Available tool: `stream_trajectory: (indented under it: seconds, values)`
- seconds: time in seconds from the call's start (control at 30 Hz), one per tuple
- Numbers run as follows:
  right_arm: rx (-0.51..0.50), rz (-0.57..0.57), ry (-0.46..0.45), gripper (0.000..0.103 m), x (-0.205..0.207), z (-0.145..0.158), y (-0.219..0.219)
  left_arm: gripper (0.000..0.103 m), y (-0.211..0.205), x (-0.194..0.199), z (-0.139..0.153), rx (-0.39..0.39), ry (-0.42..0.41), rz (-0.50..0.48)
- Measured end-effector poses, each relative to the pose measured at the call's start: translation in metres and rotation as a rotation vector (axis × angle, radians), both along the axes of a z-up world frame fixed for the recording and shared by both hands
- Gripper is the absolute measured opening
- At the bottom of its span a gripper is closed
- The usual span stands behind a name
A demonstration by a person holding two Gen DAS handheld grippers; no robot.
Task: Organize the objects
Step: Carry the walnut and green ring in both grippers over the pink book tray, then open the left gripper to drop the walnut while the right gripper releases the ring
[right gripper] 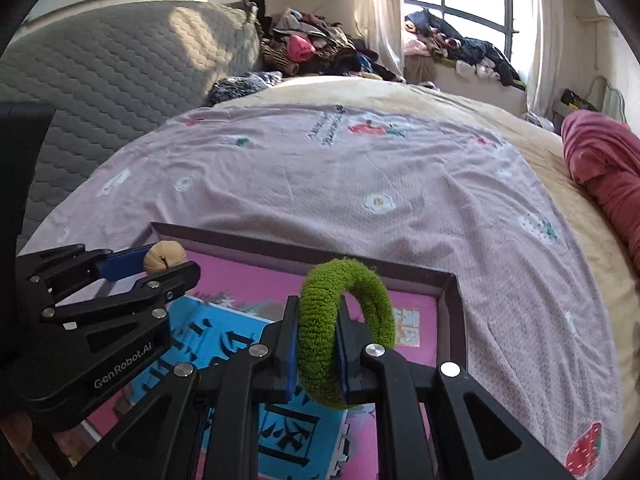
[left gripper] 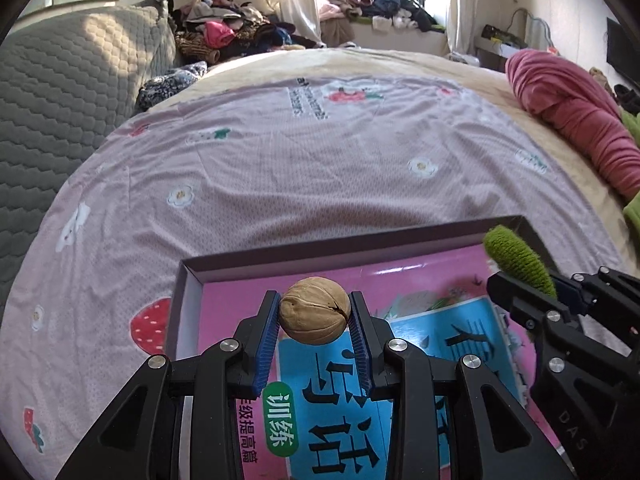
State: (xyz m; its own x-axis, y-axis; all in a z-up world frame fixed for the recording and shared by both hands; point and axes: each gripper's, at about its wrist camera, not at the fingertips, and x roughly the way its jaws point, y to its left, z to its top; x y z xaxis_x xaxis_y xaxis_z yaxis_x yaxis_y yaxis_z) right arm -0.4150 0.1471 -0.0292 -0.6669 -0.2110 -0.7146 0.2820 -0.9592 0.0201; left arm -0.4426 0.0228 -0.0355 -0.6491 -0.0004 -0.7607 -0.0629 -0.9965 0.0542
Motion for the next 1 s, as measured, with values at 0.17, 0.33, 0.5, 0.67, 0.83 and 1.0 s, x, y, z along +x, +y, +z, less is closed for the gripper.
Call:
stream_trajectory:
  seconds: [0.17,0.33,0.5,0.67,0.83,1.0]
  values:
    - [0.017,-0.015,-0.031,0.015,-0.009,-0.008,0.001,0.035,0.004,-0.007,-0.010,-0.004,-0.028,0.001]
    - [0.021,-0.007,-0.078,0.015,-0.017,-0.022,-0.002,0.035,0.007,-0.013,-0.018,-0.013,-0.054,0.005]
    - [0.028,-0.014,-0.098,0.015,-0.021,-0.030,-0.005,0.035,0.009,-0.016,-0.022,-0.028,-0.063,-0.001]
    - [0.014,-0.017,-0.098,0.015,-0.020,-0.030,-0.002,0.036,0.008,-0.019,-0.024,-0.034,-0.078,0.005]
    - [0.002,-0.026,-0.114,0.016,-0.020,-0.032,0.001,0.049,0.006,-0.021,-0.027,-0.033,-0.100,0.017]
    - [-0.030,-0.030,-0.113,0.035,-0.018,-0.029,0.005,0.062,0.004,-0.018,-0.025,-0.043,-0.092,0.019]
